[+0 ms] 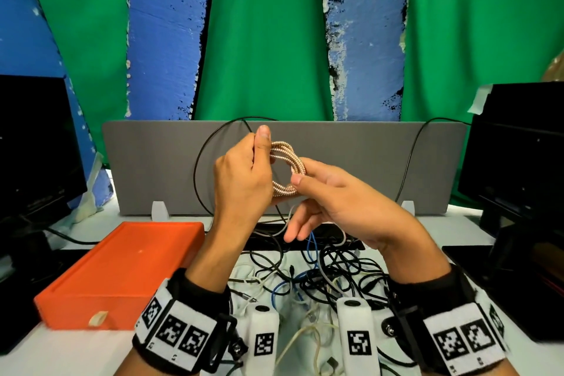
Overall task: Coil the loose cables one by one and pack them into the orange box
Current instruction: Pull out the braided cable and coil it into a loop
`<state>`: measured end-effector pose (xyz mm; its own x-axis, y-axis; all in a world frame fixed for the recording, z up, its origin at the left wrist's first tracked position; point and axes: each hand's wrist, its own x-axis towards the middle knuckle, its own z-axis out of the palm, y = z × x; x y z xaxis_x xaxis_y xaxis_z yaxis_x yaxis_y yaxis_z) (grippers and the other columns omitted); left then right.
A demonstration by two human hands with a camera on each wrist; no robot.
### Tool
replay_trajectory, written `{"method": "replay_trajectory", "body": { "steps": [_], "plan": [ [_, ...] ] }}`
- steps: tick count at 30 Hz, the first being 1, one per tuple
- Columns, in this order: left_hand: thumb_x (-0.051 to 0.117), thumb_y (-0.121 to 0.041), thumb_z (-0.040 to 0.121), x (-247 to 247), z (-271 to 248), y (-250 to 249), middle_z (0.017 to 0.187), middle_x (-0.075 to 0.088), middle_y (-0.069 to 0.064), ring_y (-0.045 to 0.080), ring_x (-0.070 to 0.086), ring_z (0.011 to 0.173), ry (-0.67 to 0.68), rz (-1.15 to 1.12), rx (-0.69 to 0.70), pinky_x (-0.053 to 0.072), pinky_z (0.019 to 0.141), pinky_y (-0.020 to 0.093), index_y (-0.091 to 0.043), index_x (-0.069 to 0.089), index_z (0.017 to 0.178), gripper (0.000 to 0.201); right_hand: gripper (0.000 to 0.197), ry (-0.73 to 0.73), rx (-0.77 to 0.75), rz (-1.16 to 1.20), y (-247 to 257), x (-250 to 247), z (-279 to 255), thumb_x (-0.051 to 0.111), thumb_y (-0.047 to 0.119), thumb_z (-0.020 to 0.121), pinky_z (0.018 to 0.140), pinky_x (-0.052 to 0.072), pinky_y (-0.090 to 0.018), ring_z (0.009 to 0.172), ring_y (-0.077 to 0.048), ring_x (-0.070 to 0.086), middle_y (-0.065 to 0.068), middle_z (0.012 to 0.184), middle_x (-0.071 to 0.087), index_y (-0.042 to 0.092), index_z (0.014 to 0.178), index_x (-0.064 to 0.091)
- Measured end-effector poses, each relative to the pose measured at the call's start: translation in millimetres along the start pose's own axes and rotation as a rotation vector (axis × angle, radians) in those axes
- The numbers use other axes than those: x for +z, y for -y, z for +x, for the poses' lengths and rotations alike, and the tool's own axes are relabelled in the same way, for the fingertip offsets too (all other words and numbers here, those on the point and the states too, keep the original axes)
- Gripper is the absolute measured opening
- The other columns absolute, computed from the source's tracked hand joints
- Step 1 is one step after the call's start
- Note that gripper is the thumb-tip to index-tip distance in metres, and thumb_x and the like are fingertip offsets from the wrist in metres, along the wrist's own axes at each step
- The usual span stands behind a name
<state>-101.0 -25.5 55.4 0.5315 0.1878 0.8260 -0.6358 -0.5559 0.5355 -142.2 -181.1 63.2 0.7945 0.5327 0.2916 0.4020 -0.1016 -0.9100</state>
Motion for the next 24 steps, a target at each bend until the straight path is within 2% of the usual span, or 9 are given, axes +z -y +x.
{"method": "replay_trajectory", "body": {
  "steps": [4,6,8,11,13,17,20,22,24],
  "plan": [
    [0.04,-0.051,0.101,-6.1,-0.1,-2.5,0.057,0.053,0.006,0.019,0.046,0.05,0.137,-0.085,0.079,0.04,0.049,0.042,-0.015,0.061,0.081,0.046,0.025,-0.102,-0.009,-0.148,-1.6,-6.6,1.7,0.039,0.017,0.108,0.058,0.054,-0.031,0.063,-0.029,0.068,-0.011,0.098,0.077,0.024,0.124,0.057],
    [0.049,-0.05,0.097,-12.0,2.8,0.4,0.057,0.054,-0.005,0.01,0.043,0.048,0.272,-0.072,0.162,0.036,0.045,0.027,-0.024,0.064,0.096,0.031,0.025,-0.16,-0.021,-0.216,-4.2,-10.7,2.9,0.04,0.016,0.107,0.055,0.051,-0.031,0.058,-0.027,0.065,-0.01,0.09,0.077,0.026,0.117,0.061],
    [0.056,-0.046,0.095,-13.9,6.3,8.2,0.055,0.052,-0.006,0.008,0.042,0.049,0.313,-0.059,0.213,0.03,0.046,0.022,-0.025,0.068,0.095,0.024,0.025,-0.14,-0.03,-0.251,-6.0,-15.0,2.6,0.041,0.018,0.108,0.057,0.052,-0.033,0.059,-0.026,0.065,-0.01,0.091,0.077,0.025,0.121,0.06],
    [0.054,-0.05,0.094,-9.1,7.8,16.5,0.051,0.046,-0.001,0.006,0.036,0.047,0.244,-0.138,0.103,0.029,0.047,0.026,-0.021,0.066,0.073,0.038,0.03,-0.043,-0.053,-0.218,-7.8,-18.9,0.8,0.042,0.018,0.108,0.063,0.054,-0.033,0.066,-0.024,0.067,-0.014,0.098,0.075,0.028,0.133,0.055],
    [0.048,-0.057,0.093,-7.1,9.1,16.3,0.051,0.046,0.003,0.008,0.039,0.046,0.307,-0.168,-0.004,0.031,0.046,0.028,-0.02,0.063,0.07,0.046,0.032,-0.042,-0.056,-0.213,-10.2,-20.9,2.1,0.042,0.017,0.108,0.064,0.054,-0.033,0.067,-0.024,0.068,-0.016,0.097,0.075,0.03,0.134,0.055],
    [0.044,-0.049,0.1,-26.1,16.6,17.9,0.076,0.067,0.012,0.021,0.059,0.056,0.704,-0.283,-0.179,0.048,0.054,0.036,-0.023,0.067,0.097,0.035,0.031,-0.178,-0.026,-0.269,-21.4,-27.9,7.8,0.046,0.018,0.106,0.064,0.055,-0.032,0.067,-0.026,0.072,-0.013,0.089,0.076,0.031,0.13,0.061],
    [0.054,-0.031,0.099,-39.6,18.9,21.4,0.085,0.071,0.011,0.02,0.068,0.071,0.865,-0.321,-0.179,0.057,0.082,0.045,-0.015,0.066,0.106,0.021,0.031,-0.178,0.006,-0.258,-28.4,-29.3,12.1,0.046,0.016,0.106,0.065,0.056,-0.033,0.068,-0.027,0.072,-0.012,0.088,0.077,0.025,0.131,0.063],
    [0.059,-0.029,0.096,-43.5,21.7,24.6,0.082,0.072,0.008,0.019,0.07,0.073,0.852,-0.304,-0.2,0.058,0.077,0.037,-0.014,0.068,0.106,0.02,0.028,-0.143,0.017,-0.193,-30.6,-24.4,14.6,0.044,0.02,0.107,0.065,0.053,-0.036,0.067,-0.03,0.069,-0.016,0.088,0.076,0.018,0.127,0.064],
    [0.06,-0.027,0.095,-49.7,29.1,31.3,0.078,0.072,0.006,0.018,0.071,0.069,0.814,-0.271,-0.258,0.056,0.06,0.025,-0.011,0.068,0.106,0.02,0.046,-0.117,0.048,-0.025,-31.8,-18.1,19.9,0.034,0.044,0.107,0.063,0.051,-0.035,0.067,-0.033,0.066,-0.021,0.091,0.075,0.013,0.124,0.063]
  ]
}}
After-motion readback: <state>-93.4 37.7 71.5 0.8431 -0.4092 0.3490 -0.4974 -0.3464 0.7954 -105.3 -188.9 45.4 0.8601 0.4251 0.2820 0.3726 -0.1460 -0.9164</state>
